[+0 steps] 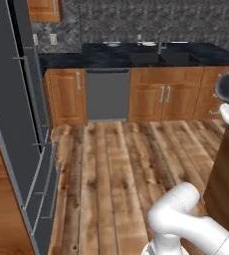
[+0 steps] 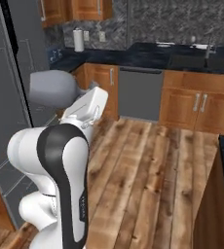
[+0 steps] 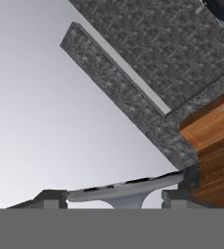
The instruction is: Retrieve the wine glasses from the counter and place one next to each plate.
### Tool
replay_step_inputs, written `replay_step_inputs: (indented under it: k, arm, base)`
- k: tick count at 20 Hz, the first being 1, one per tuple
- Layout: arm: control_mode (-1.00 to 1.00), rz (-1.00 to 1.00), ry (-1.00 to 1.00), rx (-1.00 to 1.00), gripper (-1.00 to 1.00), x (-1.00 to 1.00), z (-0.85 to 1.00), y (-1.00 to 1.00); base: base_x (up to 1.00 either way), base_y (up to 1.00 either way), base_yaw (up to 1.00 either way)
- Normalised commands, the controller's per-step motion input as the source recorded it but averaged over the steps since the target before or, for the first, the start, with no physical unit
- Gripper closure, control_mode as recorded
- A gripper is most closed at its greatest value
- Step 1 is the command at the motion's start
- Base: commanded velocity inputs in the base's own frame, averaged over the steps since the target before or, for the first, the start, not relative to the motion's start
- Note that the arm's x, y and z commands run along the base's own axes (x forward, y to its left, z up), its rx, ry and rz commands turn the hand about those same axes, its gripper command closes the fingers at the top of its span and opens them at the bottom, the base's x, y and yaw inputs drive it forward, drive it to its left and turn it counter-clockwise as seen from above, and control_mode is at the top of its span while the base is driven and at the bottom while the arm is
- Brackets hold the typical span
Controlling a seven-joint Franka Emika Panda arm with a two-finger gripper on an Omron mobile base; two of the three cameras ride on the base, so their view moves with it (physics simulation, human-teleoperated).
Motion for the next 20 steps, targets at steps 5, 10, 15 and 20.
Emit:
replay_step_inputs:
  k: [5,10,15,20]
  arm:
    - [1.00,0.00,0.00,0.00,1.00,0.00,0.00,0.00]
    - [1.00,0.00,0.00,0.00,1.00,0.00,0.00,0.00]
    - [1.00,0.00,0.00,0.00,1.00,0.00,0.00,0.00]
    - [1.00,0.00,0.00,0.00,1.00,0.00,0.00,0.00]
  base:
    - [1.00,-0.46,0.07]
    - [1.00,-0.67,0.07]
    - [1.00,-0.57,0.03]
    - [1.00,-0.07,0.00]
